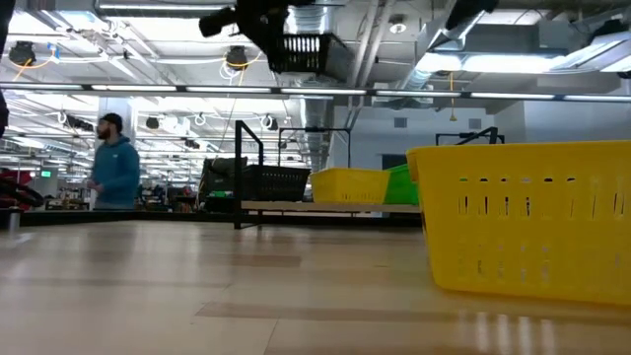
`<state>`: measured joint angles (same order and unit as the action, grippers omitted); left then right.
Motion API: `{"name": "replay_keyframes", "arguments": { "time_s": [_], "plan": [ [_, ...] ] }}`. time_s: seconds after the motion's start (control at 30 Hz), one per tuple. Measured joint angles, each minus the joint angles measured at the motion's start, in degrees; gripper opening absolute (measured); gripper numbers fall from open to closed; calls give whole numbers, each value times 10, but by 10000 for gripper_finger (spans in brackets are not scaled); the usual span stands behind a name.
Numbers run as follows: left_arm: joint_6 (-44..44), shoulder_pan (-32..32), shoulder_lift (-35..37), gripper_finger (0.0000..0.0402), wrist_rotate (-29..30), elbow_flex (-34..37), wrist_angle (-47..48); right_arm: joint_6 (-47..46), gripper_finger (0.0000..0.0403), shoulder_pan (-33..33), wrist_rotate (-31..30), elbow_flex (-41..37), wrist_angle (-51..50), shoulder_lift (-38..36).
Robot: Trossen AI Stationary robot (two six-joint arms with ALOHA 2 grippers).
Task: Stack baskets on shelf by color
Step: Stack the black bin on top of the black bin on the shelf
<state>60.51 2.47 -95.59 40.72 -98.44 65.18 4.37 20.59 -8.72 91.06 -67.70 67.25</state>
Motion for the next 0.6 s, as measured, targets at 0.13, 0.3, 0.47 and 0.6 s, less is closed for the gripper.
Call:
{"name": "replay_keyframes", "arguments": {
  "time_s": [0.13, 0.3, 0.47, 0.6],
  "plan": [
    [-21, -40, 6, 0, -24, 0, 21, 8, 19, 9, 24, -18, 67, 13],
    [95, -73, 19, 0, 35, 0, 152, 11, 31, 10, 92, -20, 132, 75],
    [208, -108, 76, 0, 89, 0, 252, 37, 10, 0, 108, -20, 194, 159],
    [203, -144, 135, 0, 126, 1, 247, 35, 5, 15, 129, -20, 267, 238]
  ]
}}
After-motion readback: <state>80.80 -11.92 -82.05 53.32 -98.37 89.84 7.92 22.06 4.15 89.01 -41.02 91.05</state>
